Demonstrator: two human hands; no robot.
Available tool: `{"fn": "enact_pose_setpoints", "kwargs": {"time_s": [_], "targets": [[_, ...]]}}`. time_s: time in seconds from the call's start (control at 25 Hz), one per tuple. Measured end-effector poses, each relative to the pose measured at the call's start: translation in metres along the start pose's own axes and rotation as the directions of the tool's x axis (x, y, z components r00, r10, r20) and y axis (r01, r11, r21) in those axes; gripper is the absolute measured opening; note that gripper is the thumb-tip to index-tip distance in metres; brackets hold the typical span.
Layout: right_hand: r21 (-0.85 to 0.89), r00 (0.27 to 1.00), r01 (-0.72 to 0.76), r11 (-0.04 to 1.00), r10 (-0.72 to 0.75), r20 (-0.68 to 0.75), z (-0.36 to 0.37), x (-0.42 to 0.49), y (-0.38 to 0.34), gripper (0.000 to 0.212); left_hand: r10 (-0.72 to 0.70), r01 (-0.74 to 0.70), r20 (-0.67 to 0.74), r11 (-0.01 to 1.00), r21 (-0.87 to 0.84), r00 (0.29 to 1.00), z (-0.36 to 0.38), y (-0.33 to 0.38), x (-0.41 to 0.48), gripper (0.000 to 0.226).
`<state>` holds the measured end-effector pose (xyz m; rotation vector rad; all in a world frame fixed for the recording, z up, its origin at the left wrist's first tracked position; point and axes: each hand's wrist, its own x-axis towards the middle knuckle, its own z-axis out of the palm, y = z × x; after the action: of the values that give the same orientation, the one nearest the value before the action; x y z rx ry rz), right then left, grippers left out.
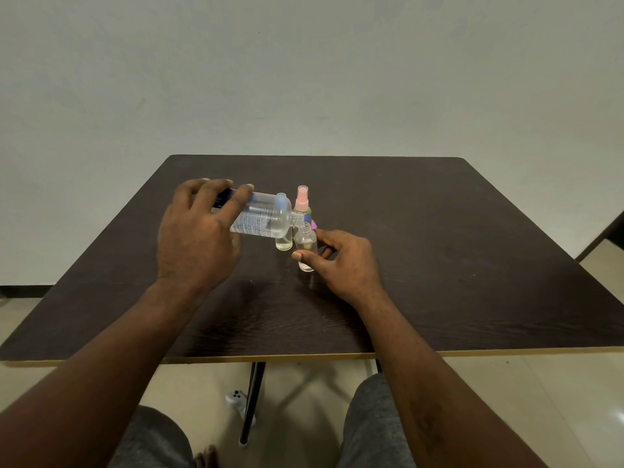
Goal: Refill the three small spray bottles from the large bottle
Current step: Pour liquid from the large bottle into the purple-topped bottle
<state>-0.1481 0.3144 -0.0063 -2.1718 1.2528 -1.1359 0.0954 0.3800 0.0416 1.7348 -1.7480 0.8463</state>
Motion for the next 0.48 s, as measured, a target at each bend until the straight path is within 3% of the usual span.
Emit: {"fn": "enact_pose_setpoints", "kwargs": {"time_s": [0.48], "targets": [[0.018,1.000,-0.006,1.000,0.006,-0.004,-0.0020,-0.0016,-0.0023,0.052,-0.002,0.002,-0.006,1.000,-0.007,1.000,-0.0002,0.0014,0.0004,0.069]]}}
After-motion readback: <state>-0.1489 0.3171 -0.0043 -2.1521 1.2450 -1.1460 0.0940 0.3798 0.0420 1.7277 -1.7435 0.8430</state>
